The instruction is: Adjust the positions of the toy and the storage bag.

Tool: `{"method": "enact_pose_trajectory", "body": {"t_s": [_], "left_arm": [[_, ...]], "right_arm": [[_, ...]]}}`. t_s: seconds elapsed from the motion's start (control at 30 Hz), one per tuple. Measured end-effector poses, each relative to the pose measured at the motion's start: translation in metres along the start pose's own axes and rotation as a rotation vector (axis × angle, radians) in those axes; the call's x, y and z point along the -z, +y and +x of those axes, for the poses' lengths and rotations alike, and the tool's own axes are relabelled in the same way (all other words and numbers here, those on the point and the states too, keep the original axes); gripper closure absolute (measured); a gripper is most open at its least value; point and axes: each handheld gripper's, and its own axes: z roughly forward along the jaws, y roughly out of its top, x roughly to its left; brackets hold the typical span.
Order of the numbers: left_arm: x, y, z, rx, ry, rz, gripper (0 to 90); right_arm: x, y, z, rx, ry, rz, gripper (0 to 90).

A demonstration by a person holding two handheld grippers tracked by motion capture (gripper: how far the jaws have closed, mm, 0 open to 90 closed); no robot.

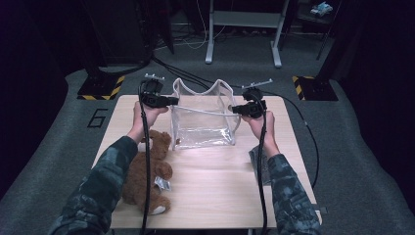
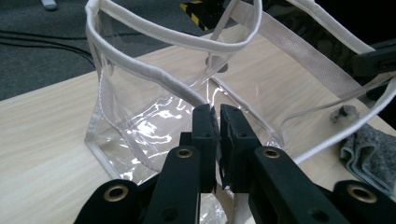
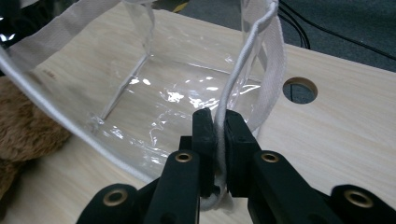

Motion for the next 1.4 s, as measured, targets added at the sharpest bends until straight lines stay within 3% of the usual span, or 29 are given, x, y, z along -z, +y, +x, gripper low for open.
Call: {"method": "enact_pose_trajectory", "body": {"t_s": [0.33,0.43,0.53,0.6,0.73,0.83,0.9,0.97,1.07,1.13,1.2,1.3,1.4], "left_arm": [[0.007,-0.005,-0.008,-0.005,-0.025,0.014,79.5],[0.007,-0.003,-0.005,0.001,-0.017,0.025,66.0],[0.009,0.000,-0.001,0.031,-0.011,0.000,48.5],[0.011,0.004,0.002,0.050,-0.002,-0.022,41.0],[0.010,0.014,0.011,0.094,0.015,-0.027,33.9],[0.001,0.020,0.015,0.103,0.037,0.008,32.8],[-0.008,0.021,0.014,0.084,0.074,0.028,33.3],[-0.016,0.021,0.015,0.075,0.083,0.062,35.2],[-0.024,0.019,0.017,0.079,0.067,0.083,53.1],[-0.026,0.018,0.017,0.072,0.059,0.106,64.5],[-0.025,0.016,0.016,0.034,0.091,0.124,73.4],[-0.022,0.012,0.018,0.020,0.106,0.134,81.0],[-0.015,0.005,0.027,0.017,0.127,0.138,84.0]], "right_arm": [[0.019,-0.023,0.014,0.045,0.028,-0.010,84.6],[0.020,-0.025,0.013,0.048,0.025,-0.020,77.7],[0.020,-0.022,0.007,0.035,0.029,-0.026,64.0],[0.022,-0.018,0.002,0.026,0.025,-0.056,59.8],[0.024,-0.002,-0.005,0.016,-0.014,-0.084,52.0],[0.018,0.011,-0.010,0.018,-0.070,-0.075,49.9],[0.010,0.017,-0.013,0.013,-0.082,-0.064,49.3],[0.001,0.023,-0.014,0.012,-0.108,-0.062,51.4],[-0.016,0.026,-0.012,0.037,-0.174,-0.009,60.1],[-0.022,0.026,-0.013,0.036,-0.189,-0.005,74.3],[-0.021,0.025,-0.015,0.023,-0.199,-0.029,83.0],[-0.019,0.024,-0.018,0.012,-0.210,-0.015,84.6],[-0.014,0.019,-0.029,-0.019,-0.227,-0.001,85.1]]}}
